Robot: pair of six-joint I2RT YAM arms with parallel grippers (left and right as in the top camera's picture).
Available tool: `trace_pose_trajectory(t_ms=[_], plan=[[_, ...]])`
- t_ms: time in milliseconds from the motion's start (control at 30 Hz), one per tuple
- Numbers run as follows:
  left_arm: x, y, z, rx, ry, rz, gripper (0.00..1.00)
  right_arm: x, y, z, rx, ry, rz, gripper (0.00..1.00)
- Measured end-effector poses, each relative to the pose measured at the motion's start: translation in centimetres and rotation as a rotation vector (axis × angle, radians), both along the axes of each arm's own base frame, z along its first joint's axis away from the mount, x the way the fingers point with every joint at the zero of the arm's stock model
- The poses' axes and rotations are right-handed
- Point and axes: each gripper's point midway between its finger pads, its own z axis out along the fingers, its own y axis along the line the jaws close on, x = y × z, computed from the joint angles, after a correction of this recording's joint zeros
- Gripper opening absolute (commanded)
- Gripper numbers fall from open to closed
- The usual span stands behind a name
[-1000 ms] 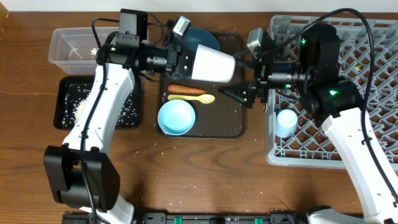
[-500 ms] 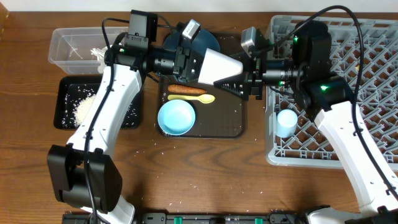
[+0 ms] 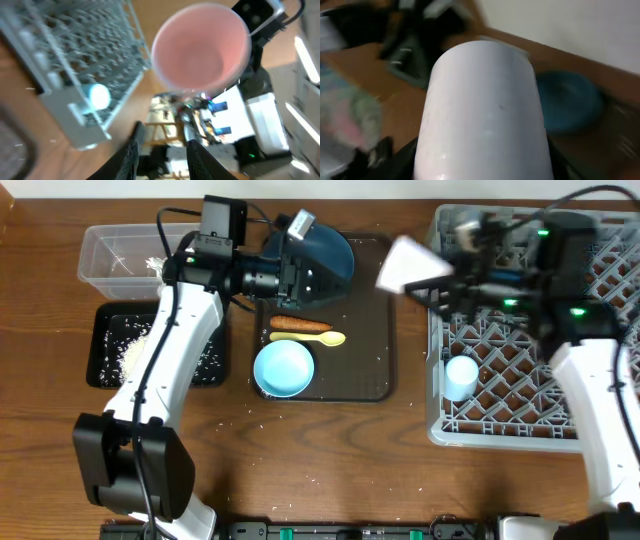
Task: Sort waste into correct bins and load items into the dishwasher rack
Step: 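Place the pink cup upside down in the dish rack with the right gripper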
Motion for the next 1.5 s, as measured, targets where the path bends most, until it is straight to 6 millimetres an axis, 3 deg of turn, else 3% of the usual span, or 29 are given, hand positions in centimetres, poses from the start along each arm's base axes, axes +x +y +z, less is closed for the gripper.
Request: trace_pose_trajectory(t_ms=[167,333,433,567,700,800,900,1000,1167,1367,1500], plan=[[1.9,0.9,-1.9,0.114,-0.018,0.103,0.35,1.9,-6.2,-3.9,-0.099,0.215,-0.298,0.55],[3.6,2.1,-4.6,0.278,-0.017,0.223,0.35,1.3,-10.3,-7.8,-0.265,0.438,-0.559,0.51],[4.3,3.3,-6.8,0.408,0.006,0.301,0.35,0.9,-12.5,-7.6,-0.375,0.49,-0.697,0.49],[4.8,5.4,-9.7,0.607,0.029,0.398,0.35,0.7,-14.5,-5.8,-0.516,0.472,-0.855,0.49],[4.8,6.5,-11.7,0.791,0.006,0.462,0.35,0.5,-14.8,-4.8,-0.608,0.444,-0.932,0.49],[4.6,6.9,-12.6,0.898,-0.017,0.485,0.35,0.9,-14.8,-5.3,-0.64,0.453,-0.954,0.48],[4.3,7.2,-13.2,0.99,-0.042,0.502,0.35,1.8,-14.6,-7.7,-0.678,0.516,-0.935,0.48],[4.2,7.8,-13.6,1.063,-0.06,0.522,0.35,2.8,-13.8,-11.7,-0.703,0.619,-0.874,0.48],[4.4,9.1,-13.8,1.133,-0.072,0.556,0.35,3.0,-12.4,-16.3,-0.716,0.755,-0.779,0.48],[4.4,9.7,-13.9,1.162,-0.075,0.57,0.35,2.6,-11.4,-19.4,-0.721,0.86,-0.709,0.5],[4.4,9.7,-13.9,1.166,-0.077,0.573,0.35,2.7,-11.3,-20.7,-0.727,0.892,-0.691,0.64]])
